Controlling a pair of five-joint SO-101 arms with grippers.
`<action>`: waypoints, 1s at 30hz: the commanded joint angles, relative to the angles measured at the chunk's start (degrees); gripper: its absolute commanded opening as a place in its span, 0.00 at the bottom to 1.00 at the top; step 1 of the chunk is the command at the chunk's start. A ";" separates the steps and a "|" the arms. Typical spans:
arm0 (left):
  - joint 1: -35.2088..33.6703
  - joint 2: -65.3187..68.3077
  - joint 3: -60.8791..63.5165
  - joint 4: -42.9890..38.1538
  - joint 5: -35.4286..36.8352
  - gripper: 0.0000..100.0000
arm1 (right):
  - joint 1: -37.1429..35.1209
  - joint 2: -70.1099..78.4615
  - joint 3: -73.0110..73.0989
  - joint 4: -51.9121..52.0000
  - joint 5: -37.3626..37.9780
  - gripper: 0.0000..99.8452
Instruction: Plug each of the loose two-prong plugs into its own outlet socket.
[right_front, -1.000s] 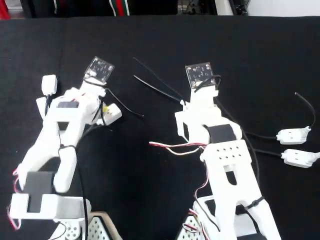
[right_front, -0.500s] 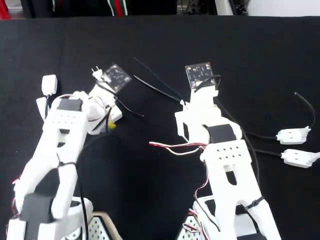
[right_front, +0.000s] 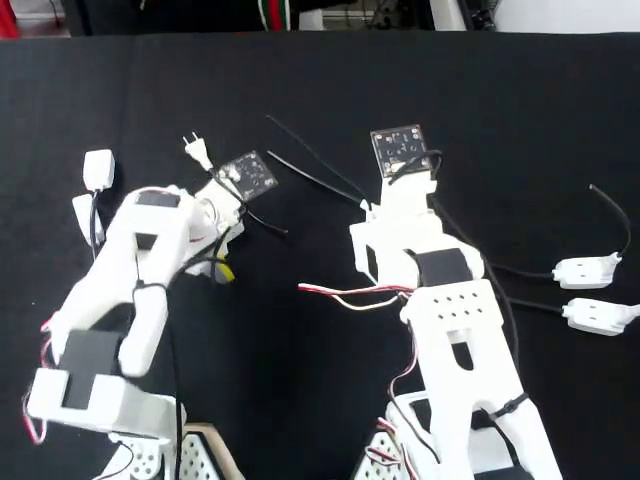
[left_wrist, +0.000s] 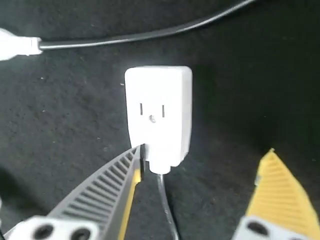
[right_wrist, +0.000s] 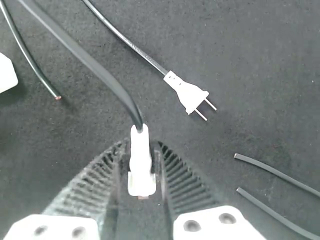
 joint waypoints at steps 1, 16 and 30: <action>-0.31 4.13 -8.22 2.99 0.53 0.33 | 0.26 -1.98 -0.22 -0.18 0.00 0.01; -0.57 11.52 -15.43 3.69 0.79 0.21 | 0.35 -1.98 -0.22 -0.18 0.09 0.01; 7.16 10.90 -13.85 20.48 0.88 0.03 | 0.35 -1.98 -0.22 -0.18 0.18 0.01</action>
